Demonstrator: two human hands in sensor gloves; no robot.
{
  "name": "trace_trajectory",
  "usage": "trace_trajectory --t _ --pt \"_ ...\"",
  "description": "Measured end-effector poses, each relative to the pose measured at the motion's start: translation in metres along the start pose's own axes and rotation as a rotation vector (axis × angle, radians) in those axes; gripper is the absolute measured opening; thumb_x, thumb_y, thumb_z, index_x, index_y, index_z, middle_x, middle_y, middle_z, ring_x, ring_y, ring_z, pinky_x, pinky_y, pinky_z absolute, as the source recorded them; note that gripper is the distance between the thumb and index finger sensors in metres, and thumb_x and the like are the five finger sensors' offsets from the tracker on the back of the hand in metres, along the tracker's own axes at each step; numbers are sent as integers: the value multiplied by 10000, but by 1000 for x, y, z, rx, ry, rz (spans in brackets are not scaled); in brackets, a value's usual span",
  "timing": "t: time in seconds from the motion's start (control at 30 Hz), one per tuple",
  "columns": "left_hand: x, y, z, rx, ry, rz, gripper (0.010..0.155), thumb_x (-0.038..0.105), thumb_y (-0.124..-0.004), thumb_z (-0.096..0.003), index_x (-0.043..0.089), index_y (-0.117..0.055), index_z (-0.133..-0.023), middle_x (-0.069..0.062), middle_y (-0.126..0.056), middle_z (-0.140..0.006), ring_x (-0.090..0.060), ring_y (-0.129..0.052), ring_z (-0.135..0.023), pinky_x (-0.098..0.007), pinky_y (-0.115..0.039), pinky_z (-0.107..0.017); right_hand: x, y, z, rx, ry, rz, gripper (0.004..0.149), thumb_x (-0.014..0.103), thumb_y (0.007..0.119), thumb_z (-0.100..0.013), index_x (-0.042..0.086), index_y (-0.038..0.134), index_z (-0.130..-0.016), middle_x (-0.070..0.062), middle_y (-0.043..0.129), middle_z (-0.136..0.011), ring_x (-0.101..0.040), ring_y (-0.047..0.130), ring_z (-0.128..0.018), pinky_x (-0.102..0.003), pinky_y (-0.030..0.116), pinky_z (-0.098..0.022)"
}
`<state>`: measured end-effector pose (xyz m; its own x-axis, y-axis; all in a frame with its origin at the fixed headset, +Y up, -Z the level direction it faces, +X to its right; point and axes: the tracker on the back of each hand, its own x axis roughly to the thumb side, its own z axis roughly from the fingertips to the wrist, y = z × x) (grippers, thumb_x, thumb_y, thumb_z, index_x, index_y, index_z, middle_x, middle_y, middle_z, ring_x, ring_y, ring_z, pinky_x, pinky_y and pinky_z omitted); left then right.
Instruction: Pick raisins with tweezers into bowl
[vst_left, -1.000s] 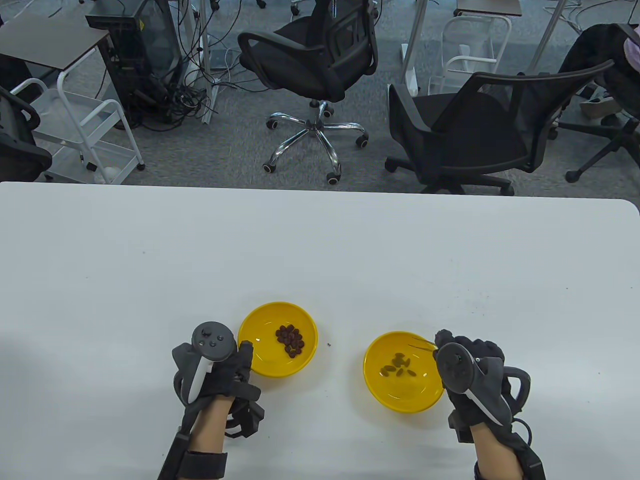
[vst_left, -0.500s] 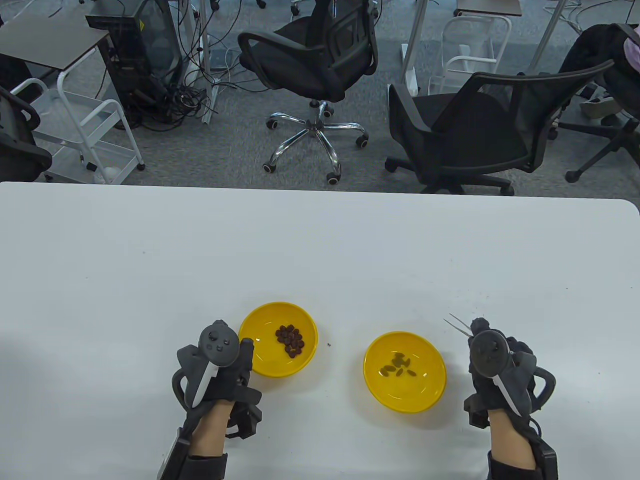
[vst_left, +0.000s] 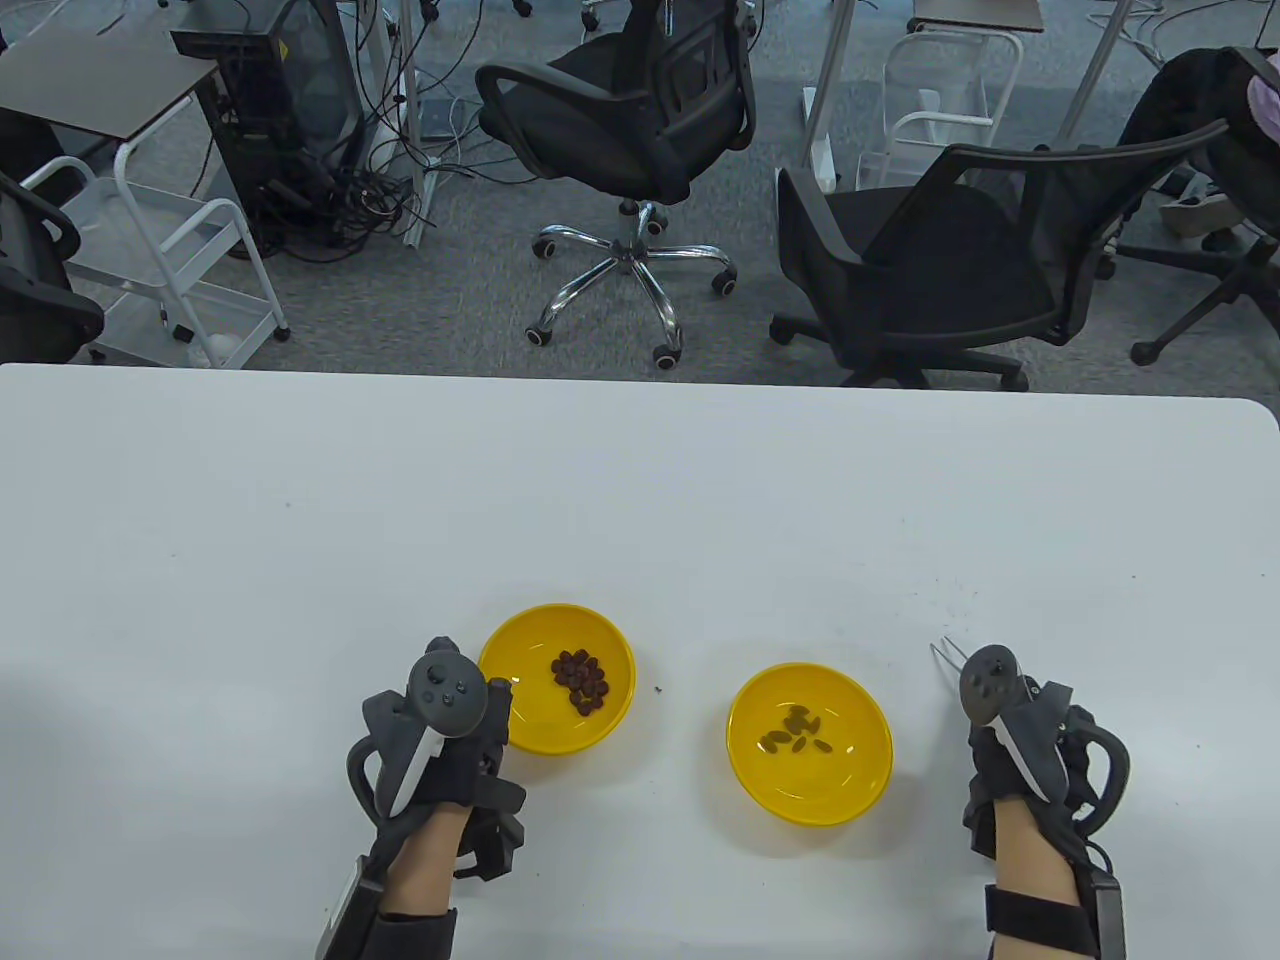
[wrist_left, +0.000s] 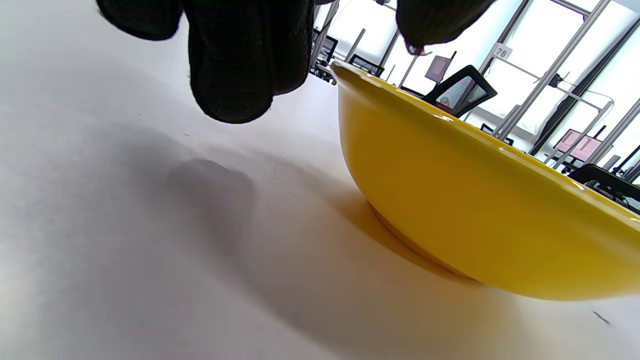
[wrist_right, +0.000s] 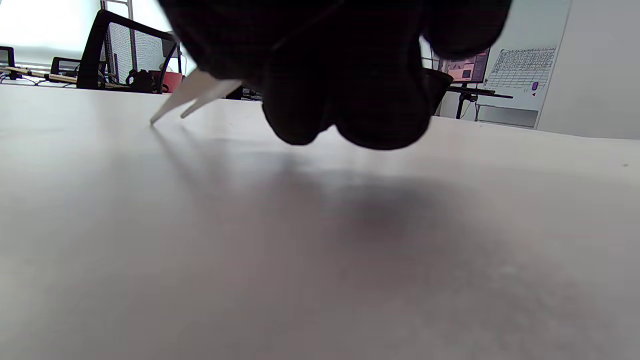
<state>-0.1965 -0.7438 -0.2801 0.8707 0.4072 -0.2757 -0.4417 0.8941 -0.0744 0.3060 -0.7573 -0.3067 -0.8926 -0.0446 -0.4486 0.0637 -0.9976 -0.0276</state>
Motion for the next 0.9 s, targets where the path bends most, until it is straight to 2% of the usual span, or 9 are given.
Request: trace_trajectory --t 0.23,0.33,0.4,0.63,0.9 --pt "2 -1 0 -3 0 -20 743 441 -600 -564 -24 -330 -1076 -260 -746 -992 -389 -891 -833 -665 -589 -664 1 5 -8 34 36 64 538 279 766 -458 185 736 -987 -48 915 -831 -209 990 -670 -520 648 -649" --pt "2 -1 0 0 0 -24 742 441 -601 -564 -21 -330 -1077 -261 -742 -996 -391 -887 -838 -666 -586 -666 -1 3 -6 -1 53 70 572 267 762 -460 196 675 -1021 -82 819 -938 -288 922 -811 -550 609 -674" --pt "2 -1 0 3 0 -24 742 440 -601 -564 -22 -329 -1077 -263 -736 -1000 -395 -882 -843 -668 -584 -666 -3 2 -4 -23 59 71 578 264 764 -456 196 671 -1022 -90 791 -962 -312 890 -851 -561 597 -678" --pt "3 -1 2 23 -15 -35 745 444 -599 -565 -9 -317 -1085 -282 -681 -1034 -428 -829 -890 -689 -548 -674 -7 -11 2 -61 50 -23 585 296 745 -458 193 663 -1028 -121 730 -1005 -372 808 -914 -600 560 -679" --pt "18 0 12 104 -109 -136 759 478 -577 -568 39 -274 -1108 -320 -517 -1118 -515 -653 -1006 -746 -446 -687 6 -33 17 -157 -58 -115 636 395 718 -456 196 629 -1054 -153 689 -1037 -426 747 -951 -630 537 -676"
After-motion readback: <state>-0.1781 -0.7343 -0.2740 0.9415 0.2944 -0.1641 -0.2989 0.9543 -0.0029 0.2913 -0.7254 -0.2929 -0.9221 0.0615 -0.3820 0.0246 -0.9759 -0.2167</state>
